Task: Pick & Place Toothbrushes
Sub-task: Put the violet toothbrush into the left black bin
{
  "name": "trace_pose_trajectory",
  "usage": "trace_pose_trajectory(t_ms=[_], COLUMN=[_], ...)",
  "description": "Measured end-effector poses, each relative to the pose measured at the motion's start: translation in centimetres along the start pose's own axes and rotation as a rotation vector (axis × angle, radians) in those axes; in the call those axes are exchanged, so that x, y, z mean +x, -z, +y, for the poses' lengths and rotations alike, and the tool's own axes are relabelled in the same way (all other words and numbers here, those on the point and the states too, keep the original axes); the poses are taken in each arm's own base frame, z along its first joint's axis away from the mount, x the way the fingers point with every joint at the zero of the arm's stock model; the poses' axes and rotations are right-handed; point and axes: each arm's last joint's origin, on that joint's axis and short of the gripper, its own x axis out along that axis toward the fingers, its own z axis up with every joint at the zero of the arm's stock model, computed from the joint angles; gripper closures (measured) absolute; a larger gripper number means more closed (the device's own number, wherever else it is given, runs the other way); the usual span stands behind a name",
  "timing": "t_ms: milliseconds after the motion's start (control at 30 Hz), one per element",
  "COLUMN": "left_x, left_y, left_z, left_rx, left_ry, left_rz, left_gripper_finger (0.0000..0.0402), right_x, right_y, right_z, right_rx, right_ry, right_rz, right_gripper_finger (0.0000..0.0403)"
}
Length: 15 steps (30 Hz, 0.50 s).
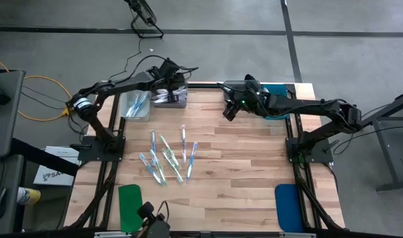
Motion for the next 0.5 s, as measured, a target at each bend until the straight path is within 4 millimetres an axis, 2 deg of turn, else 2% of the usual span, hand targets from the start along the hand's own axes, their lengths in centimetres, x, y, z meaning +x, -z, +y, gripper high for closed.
trace_pose_trajectory(t_ms=[133,267,500], left_x=[-1.5,-2.6,-4.7], left_y=[0.2,0.7,3.0], left_z=[0.2,-0.2,-2.0], left_rx=[0.016,0.015,-0.003], left_ry=[0.006,0.030,0.033], left_rz=[0.005,-0.084,-0.188], left_gripper_finger=[0.0401,0.0401,0.0401], right_x=[0.0,-0.1,-0.7], right_y=[0.1,0.2,0.5], right_z=[0.0,0.4,2.2], right_rx=[0.006,-0.011,-0.293], right_ry=[-0.008,-0.066,-0.349], right_rz=[0.014,0.022,0.011], right_gripper_finger=[0.0220,0.0220,0.0220])
